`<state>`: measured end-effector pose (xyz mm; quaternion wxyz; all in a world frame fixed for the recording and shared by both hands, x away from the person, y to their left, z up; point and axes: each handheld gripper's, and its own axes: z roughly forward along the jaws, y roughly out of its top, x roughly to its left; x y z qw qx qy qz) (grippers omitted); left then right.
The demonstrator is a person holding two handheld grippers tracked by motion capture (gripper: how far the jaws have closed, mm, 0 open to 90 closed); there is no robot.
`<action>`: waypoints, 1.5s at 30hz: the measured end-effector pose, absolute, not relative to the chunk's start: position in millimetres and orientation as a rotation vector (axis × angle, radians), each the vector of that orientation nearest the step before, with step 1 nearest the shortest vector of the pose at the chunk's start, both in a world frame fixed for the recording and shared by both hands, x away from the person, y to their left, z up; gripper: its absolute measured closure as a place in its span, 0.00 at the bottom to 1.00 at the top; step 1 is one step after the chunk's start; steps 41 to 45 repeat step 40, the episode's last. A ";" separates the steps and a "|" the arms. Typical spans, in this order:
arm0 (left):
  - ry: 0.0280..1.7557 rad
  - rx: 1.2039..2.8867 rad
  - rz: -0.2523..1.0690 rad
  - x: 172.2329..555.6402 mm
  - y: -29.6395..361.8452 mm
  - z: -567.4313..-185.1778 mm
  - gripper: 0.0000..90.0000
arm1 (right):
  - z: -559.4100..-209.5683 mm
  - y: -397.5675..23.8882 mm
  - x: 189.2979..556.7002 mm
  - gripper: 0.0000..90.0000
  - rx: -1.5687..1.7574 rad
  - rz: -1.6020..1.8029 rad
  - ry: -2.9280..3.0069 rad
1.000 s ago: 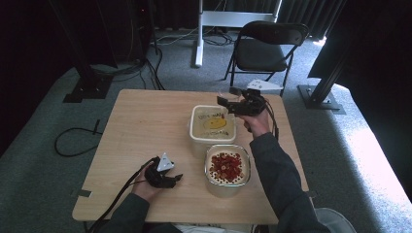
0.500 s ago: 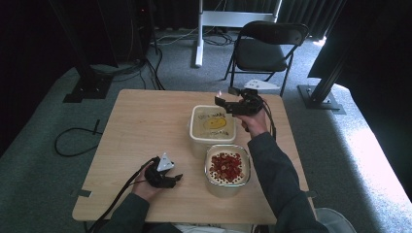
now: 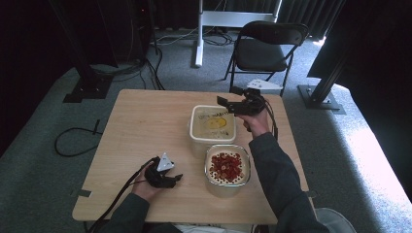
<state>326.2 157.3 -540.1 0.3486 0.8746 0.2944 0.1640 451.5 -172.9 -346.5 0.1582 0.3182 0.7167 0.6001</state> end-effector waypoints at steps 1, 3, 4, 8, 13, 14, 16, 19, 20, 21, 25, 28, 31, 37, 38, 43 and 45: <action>0.763 2.267 0.426 326.2 157.3 -540.1 0.42 | -347.1 -174.6 451.4 0.18 0.918 1.713 2.046; 0.765 2.266 0.427 326.3 157.3 -540.2 0.42 | -349.1 -178.9 451.3 0.17 0.929 1.701 2.042; 0.766 2.265 0.426 326.4 157.3 -540.2 0.41 | -349.7 -180.4 451.2 0.17 0.938 1.688 2.040; 0.766 2.266 0.427 326.5 157.4 -540.2 0.41 | -354.3 -190.8 449.1 0.18 0.939 1.667 2.047; 0.766 2.269 0.427 326.7 157.5 -540.1 0.40 | -365.0 -207.1 443.5 0.23 0.958 1.607 2.045; 0.766 2.268 0.427 326.7 157.5 -540.1 0.40 | -367.8 -210.3 442.4 0.23 0.954 1.598 2.052; 0.766 2.268 0.428 326.7 157.5 -540.1 0.40 | -373.4 -216.4 439.9 0.25 0.969 1.557 2.052; 0.766 2.267 0.428 326.9 157.4 -540.2 0.40 | -382.2 -227.4 438.0 0.27 1.004 1.534 2.040; 0.766 2.267 0.428 326.8 157.4 -540.2 0.40 | -384.3 -230.1 437.6 0.28 1.016 1.532 2.037; 0.765 2.267 0.428 326.8 157.4 -540.2 0.40 | -388.2 -234.1 437.2 0.28 1.031 1.521 2.030; 0.768 2.266 0.427 326.9 157.3 -540.4 0.39 | -405.6 -241.6 435.0 0.33 1.064 1.451 2.040; 0.767 2.265 0.429 326.7 157.2 -540.5 0.39 | -420.8 -244.8 433.9 0.36 1.092 1.402 2.046; 0.767 2.265 0.429 326.8 157.2 -540.5 0.39 | -438.1 -248.7 434.3 0.38 1.134 1.355 2.057; 0.767 2.266 0.429 326.8 157.3 -540.4 0.39 | -468.4 -253.2 435.9 0.39 1.211 1.264 2.074; 0.767 2.266 0.428 326.9 157.3 -540.4 0.39 | -473.9 -253.5 436.1 0.39 1.225 1.240 2.076; 0.769 2.265 0.426 327.1 157.4 -540.5 0.39 | -486.9 -253.9 436.9 0.39 1.253 1.179 2.089; 0.769 2.265 0.426 327.1 157.4 -540.5 0.39 | -486.9 -253.9 436.9 0.39 1.253 1.179 2.089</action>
